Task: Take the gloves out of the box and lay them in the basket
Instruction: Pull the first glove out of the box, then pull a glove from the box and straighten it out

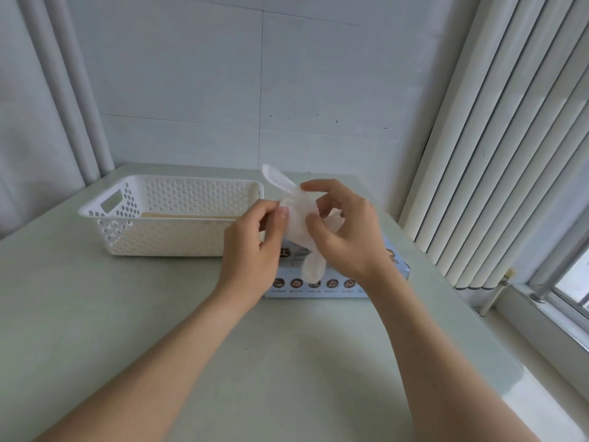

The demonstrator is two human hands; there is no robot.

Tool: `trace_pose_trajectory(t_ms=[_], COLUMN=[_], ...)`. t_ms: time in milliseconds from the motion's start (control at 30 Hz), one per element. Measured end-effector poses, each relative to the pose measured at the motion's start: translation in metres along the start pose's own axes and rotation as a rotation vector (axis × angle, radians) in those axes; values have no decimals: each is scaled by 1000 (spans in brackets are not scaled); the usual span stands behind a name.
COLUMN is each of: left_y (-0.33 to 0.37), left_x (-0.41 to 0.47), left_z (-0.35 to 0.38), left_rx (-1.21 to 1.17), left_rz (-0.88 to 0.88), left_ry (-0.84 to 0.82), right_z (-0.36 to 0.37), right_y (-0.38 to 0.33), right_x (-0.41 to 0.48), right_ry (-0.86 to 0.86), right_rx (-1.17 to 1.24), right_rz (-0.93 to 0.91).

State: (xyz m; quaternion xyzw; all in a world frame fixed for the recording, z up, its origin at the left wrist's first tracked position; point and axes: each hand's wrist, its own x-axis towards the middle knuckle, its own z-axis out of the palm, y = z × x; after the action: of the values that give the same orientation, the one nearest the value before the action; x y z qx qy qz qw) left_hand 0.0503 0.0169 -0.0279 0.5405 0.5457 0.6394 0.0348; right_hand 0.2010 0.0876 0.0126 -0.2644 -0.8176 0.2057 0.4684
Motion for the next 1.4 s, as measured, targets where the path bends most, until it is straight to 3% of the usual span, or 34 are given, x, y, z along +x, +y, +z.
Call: trace_pose_trajectory(t_ms=[267, 500, 633, 733, 800, 967, 1200, 1300, 1400], left_y=[-6, -3, -8, -7, -6, -13, -5, 3, 6], left_x=[12, 17, 21, 25, 28, 41, 77, 93, 101], left_z=[-12, -20, -26, -30, -33, -44, -55, -63, -75], left_rx=[-128, -289, -213, -311, -256, -127, 228, 126, -52], left_rz=[-169, -282, -285, -297, -276, -182, -109, -85, -56], left_ry=[214, 297, 361, 377, 379, 325, 234, 155, -38], right_z=[9, 10, 12, 17, 22, 26, 44, 57, 67], right_y=[12, 6, -5, -12, -14, -29, -50, -54, -58], right_x=[-1, 5, 4, 5, 8, 31, 72, 86, 99], right_ry=[-32, 114, 126, 211, 278, 336, 215, 216, 188], right_rx=[-319, -123, -65, 36, 119, 242, 551, 618, 764], right_rz=[-39, -19, -19, 74, 146, 200, 418, 479, 537])
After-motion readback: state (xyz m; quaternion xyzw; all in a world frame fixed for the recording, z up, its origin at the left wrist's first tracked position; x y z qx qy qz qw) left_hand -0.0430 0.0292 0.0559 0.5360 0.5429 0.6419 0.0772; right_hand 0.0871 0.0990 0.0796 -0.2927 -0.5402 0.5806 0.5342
